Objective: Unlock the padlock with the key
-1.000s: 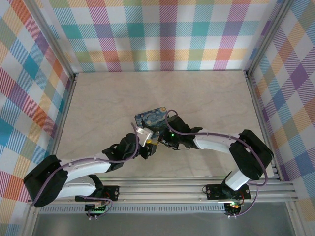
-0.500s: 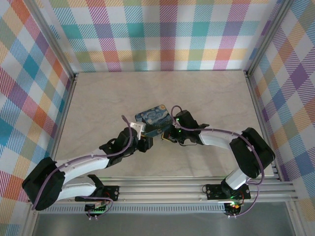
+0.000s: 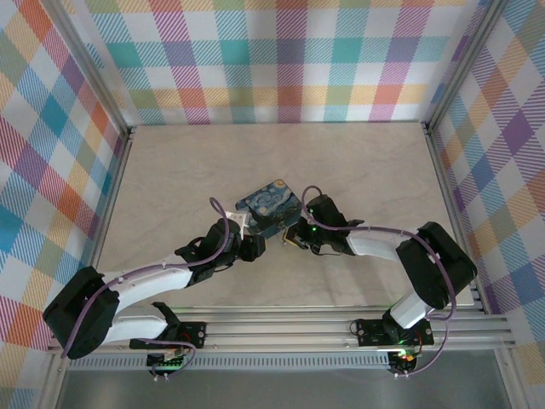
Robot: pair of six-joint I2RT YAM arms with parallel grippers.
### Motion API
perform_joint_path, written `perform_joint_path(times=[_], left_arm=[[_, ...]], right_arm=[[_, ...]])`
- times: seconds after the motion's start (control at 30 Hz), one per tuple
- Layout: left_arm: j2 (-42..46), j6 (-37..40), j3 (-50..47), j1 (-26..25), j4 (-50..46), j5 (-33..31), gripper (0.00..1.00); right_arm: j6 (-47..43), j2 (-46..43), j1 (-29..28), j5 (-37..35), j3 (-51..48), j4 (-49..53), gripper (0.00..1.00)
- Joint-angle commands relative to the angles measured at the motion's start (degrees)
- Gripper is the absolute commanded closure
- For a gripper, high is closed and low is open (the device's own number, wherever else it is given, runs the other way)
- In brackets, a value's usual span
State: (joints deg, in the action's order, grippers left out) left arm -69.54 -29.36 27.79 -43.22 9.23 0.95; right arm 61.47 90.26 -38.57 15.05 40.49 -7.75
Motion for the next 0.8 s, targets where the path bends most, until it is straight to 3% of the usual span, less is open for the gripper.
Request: perform_joint_path(times=[0.0,0.33,0.77], left_arm=[[0.5,-1.3,-0.7,0.5,-0.6,0.5,0.59],[1.5,-1.3,-0.8,0.6,-1.5,0.5,0.60],[4.7,-0.7,-0.1,0.8,-5.9,-0.7,0.59]], right_arm=[[4.1,-1.8,-1.0,-3.2,-0.1,-2.5,1.00],[7.5,-2.7,-1.2,-8.1,3.3,2.2,1.00],[9.8,2.4,-1.7,-10.5,7.8,3.8,1.00]])
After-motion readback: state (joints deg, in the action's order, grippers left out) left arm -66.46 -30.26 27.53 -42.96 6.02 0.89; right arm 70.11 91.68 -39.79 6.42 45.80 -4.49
